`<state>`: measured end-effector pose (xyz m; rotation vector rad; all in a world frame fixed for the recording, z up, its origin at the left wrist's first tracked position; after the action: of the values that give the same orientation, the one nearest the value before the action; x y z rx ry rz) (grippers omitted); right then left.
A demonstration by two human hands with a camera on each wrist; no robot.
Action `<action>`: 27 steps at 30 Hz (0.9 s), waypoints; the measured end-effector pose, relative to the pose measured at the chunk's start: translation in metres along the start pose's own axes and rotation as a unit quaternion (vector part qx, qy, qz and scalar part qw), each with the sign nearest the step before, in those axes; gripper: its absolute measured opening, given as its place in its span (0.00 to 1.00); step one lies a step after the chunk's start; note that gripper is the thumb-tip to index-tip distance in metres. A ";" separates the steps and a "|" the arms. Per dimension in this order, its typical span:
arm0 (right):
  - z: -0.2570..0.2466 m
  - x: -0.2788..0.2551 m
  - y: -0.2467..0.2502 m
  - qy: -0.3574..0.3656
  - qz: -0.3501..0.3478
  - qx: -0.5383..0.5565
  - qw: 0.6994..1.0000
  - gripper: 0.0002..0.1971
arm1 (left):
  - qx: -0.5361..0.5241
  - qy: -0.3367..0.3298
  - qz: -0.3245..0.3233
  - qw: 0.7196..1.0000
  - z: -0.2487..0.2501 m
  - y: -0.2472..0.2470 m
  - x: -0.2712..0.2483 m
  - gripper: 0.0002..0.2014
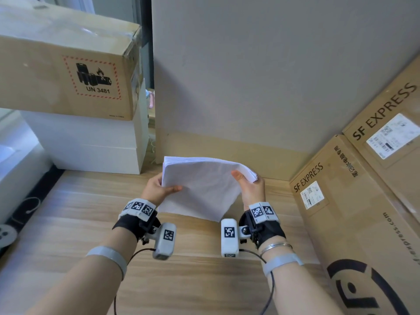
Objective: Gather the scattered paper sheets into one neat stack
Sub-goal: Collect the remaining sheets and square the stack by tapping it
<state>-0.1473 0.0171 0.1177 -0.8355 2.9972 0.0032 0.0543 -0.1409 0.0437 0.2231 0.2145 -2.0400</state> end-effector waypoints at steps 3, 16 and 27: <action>0.005 -0.001 0.000 0.001 -0.017 -0.010 1.000 0.13 | 0.049 0.026 -0.004 0.998 -0.022 0.002 -0.001 0.13; 0.073 -0.016 0.006 -0.104 -0.070 -0.094 0.988 0.15 | 0.013 0.068 0.026 0.997 -0.046 -0.001 -0.017 0.11; 0.122 -0.024 0.013 -0.164 -0.084 -0.137 0.973 0.18 | 0.088 0.091 0.012 0.992 -0.068 -0.003 -0.021 0.15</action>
<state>-0.1303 0.0417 -0.0037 -0.9953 2.6420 0.5094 0.0662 -0.1046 -0.0169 0.5198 0.1437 -2.0161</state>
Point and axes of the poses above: each hand's wrist, its own x-axis towards the middle knuckle, its own y-axis out of the back of the hand, z = x × y, the point moved 9 cm from there along x, towards the middle knuckle, and after that the axes turned 5 degrees about z, right-handed, at the moved point
